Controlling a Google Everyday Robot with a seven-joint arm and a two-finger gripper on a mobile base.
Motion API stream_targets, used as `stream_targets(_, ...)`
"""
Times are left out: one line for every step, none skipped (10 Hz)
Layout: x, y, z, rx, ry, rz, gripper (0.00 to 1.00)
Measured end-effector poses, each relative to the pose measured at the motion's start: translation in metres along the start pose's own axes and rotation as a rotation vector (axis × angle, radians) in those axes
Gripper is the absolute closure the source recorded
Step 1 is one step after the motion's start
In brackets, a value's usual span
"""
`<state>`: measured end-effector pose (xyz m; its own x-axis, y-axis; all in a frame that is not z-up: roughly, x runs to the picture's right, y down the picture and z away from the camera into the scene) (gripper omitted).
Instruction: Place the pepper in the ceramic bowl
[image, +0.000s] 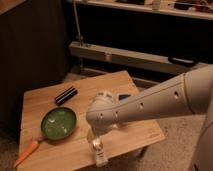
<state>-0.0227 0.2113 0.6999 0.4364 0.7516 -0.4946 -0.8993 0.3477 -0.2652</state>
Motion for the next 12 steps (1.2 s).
stream_targets(0.0,0.0,0.0,0.0,0.0,0.0,0.2)
stream_targets(0.0,0.0,0.0,0.0,0.0,0.0,0.2)
stream_targets(0.0,0.0,0.0,0.0,0.0,0.0,0.2)
stream_targets(0.0,0.0,0.0,0.001,0.0,-0.002,0.2)
stream_targets(0.0,0.001,0.0,0.004,-0.003,-0.01,0.2)
stream_targets(-0.002,0.008,-0.004,0.001,-0.025,-0.053,0.2)
stream_targets(-0.007,0.021,-0.005,-0.008,-0.044,-0.109,0.2)
stream_targets(-0.014,0.035,-0.006,-0.02,-0.059,-0.153,0.2)
stream_targets(-0.026,0.06,-0.008,-0.043,-0.084,-0.219,0.2)
stream_targets(-0.038,0.086,-0.01,-0.066,-0.11,-0.276,0.2)
stream_targets(-0.05,0.116,-0.013,-0.095,-0.147,-0.348,0.2)
stream_targets(-0.061,0.139,-0.015,-0.121,-0.187,-0.413,0.2)
